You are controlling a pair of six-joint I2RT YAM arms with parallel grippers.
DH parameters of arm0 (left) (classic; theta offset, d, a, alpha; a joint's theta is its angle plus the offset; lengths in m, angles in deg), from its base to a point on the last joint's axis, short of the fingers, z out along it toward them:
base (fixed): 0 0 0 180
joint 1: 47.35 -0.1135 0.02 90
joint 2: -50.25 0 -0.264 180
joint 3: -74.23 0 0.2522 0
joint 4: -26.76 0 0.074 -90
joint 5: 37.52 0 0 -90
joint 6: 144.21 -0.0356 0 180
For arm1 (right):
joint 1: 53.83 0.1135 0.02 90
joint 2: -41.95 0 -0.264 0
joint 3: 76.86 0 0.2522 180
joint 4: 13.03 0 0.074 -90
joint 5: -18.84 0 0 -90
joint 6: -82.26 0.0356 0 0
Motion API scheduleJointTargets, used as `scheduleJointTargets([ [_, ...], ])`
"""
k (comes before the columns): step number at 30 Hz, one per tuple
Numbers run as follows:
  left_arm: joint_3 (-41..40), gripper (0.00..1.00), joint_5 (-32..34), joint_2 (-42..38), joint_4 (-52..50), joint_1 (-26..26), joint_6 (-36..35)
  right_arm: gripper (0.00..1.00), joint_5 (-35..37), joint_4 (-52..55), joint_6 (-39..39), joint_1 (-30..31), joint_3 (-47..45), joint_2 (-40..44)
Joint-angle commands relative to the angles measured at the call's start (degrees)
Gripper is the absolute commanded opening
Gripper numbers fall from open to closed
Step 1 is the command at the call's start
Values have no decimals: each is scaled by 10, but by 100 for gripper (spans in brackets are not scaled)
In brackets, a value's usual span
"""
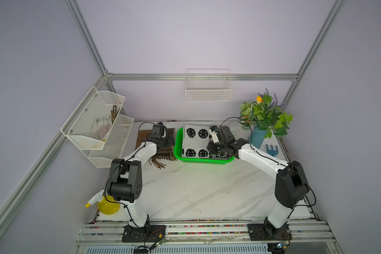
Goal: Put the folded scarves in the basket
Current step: Place the scarf in the basket, then move the scarf to the center of the board.
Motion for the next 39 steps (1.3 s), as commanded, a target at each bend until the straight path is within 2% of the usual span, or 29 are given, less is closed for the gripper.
scheduleJointTargets([
  [1,29,78,53,30,16,-5,-14,33,-17,-18,3,6,-16,32],
  [7,89,78,76,82,-13,-45,0,34,-31,-29,8,12,-39,56],
  [9,127,75,48,105,-25,-65,-7,33,-34,-34,9,13,-46,63],
  [12,177,61,25,146,-42,-74,-21,33,-36,-37,7,15,-63,76],
  [15,222,37,36,187,-86,-79,-7,33,-37,-47,10,15,-81,91],
  [19,224,35,-10,214,-88,-86,-6,32,-43,-54,11,17,-87,102],
  [24,253,35,-6,247,-155,-85,-2,31,-47,-54,12,19,-94,113],
  [29,221,34,-32,223,-175,-84,5,30,-62,-65,19,21,-107,140],
  [33,180,18,7,191,-219,-72,-12,30,-77,-75,26,29,-121,143],
  [37,80,18,36,122,-205,-70,-8,30,-93,-81,32,43,-124,140],
  [39,56,18,34,104,-212,-71,-9,31,-103,-86,34,54,-130,139],
])
